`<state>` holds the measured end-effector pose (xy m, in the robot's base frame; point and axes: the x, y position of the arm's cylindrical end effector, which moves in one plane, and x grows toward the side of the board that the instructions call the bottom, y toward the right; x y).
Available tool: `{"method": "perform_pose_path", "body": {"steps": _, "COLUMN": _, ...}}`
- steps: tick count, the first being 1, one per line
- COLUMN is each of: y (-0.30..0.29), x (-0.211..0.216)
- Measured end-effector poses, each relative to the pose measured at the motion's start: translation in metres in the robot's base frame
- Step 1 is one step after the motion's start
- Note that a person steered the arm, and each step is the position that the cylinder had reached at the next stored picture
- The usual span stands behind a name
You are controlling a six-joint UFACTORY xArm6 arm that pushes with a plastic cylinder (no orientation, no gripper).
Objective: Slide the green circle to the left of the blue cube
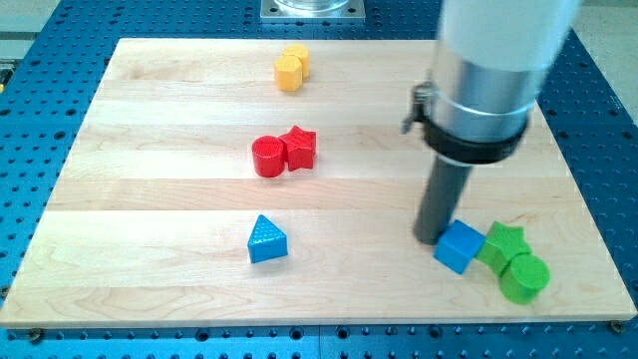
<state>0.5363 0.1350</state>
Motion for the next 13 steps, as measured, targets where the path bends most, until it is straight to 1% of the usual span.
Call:
{"method": "perform_pose_path", "body": {"steps": 1, "y": 0.039, "x": 0.000}}
{"method": "perform_pose_path", "body": {"steps": 2, "y": 0.020, "x": -0.016}}
{"method": "perform_pose_path", "body": {"steps": 3, "y": 0.017, "x": -0.018}}
{"method": "perform_pose_path", "body": {"steps": 4, "y": 0.053, "x": -0.068}}
{"method": "perform_pose_path", "body": {"steps": 5, "y": 0.104, "x": -0.043}}
{"method": "perform_pose_path", "body": {"steps": 6, "y": 0.134, "x": 0.021}}
{"method": "perform_pose_path", "body": {"steps": 7, "y": 0.138, "x": 0.075}}
{"method": "perform_pose_path", "body": {"steps": 9, "y": 0.115, "x": 0.081}}
{"method": "perform_pose_path", "body": {"steps": 11, "y": 0.061, "x": 0.082}}
{"method": "perform_pose_path", "body": {"steps": 12, "y": 0.018, "x": 0.080}}
{"method": "perform_pose_path", "body": {"steps": 13, "y": -0.014, "x": 0.029}}
